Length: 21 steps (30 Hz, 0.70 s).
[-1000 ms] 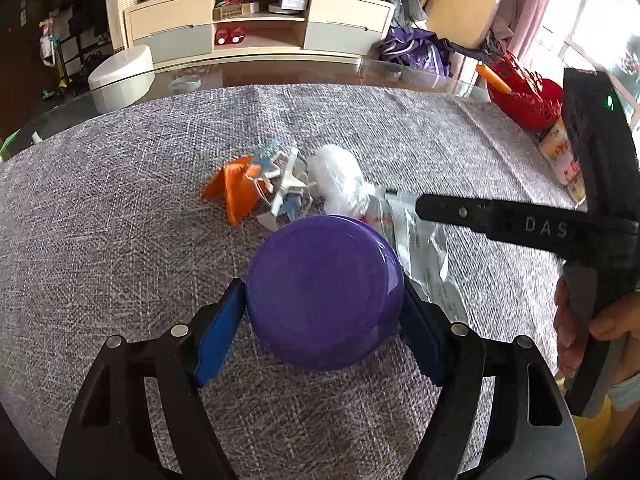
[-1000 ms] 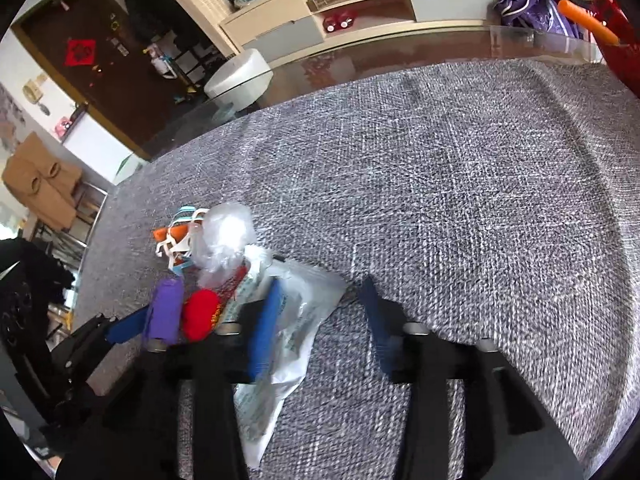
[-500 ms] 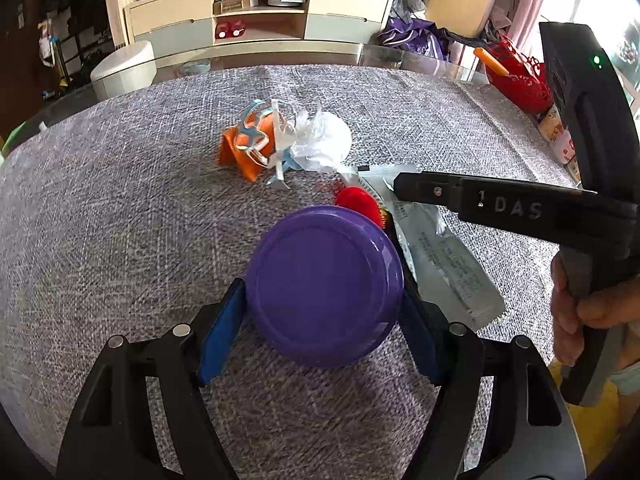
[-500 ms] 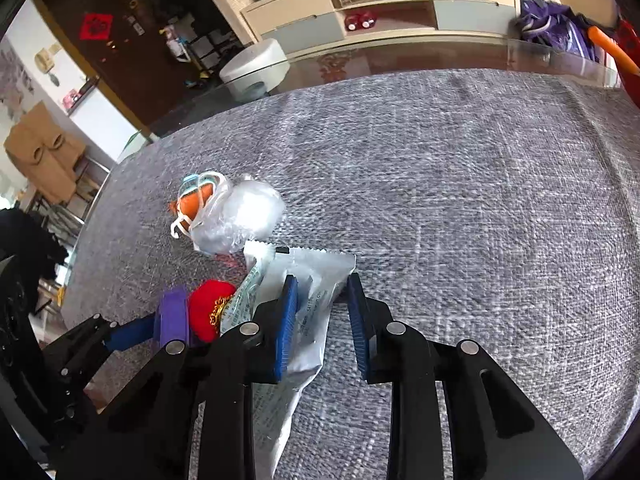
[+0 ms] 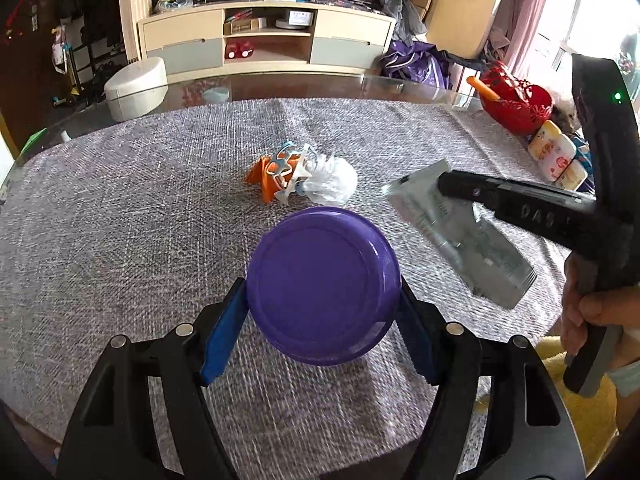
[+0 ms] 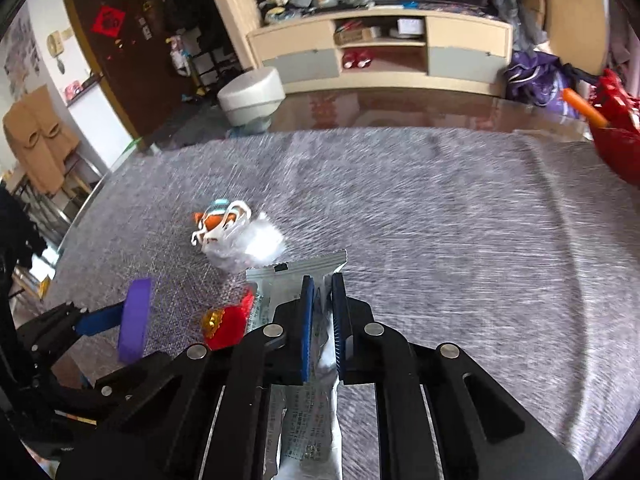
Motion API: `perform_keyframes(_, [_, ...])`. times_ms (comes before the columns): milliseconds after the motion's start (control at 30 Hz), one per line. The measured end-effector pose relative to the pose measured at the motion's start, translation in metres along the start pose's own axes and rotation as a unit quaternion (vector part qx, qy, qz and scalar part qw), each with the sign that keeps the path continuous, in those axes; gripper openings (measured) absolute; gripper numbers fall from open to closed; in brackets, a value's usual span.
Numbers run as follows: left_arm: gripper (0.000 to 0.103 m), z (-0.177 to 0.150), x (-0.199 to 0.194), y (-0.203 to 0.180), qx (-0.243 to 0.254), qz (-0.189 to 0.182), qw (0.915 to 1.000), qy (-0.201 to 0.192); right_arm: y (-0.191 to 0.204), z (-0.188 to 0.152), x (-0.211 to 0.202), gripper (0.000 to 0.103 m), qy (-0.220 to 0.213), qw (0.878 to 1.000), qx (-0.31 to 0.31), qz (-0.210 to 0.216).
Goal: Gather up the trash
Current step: 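Lower purple lid and white packet into the bin and open both tools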
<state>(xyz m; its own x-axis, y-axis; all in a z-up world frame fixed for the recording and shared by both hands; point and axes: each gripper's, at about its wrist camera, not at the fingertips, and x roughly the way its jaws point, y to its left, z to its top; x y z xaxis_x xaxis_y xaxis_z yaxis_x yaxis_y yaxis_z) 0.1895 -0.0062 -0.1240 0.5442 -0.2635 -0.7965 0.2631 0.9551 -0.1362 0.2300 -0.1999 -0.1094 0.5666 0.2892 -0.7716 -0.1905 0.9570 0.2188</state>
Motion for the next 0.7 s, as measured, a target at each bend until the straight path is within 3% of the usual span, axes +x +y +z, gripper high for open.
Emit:
perform_keyframes(333, [0.068, -0.031, -0.053, -0.022, 0.007, -0.007, 0.9997, -0.022, 0.002, -0.024, -0.067, 0.011, -0.030, 1.000, -0.005, -0.005])
perform_keyframes(700, [0.068, -0.106, -0.095, -0.045, 0.000, -0.027, 0.9995, -0.018, 0.020, -0.105, -0.113, 0.011, -0.026, 1.000, -0.014, 0.009])
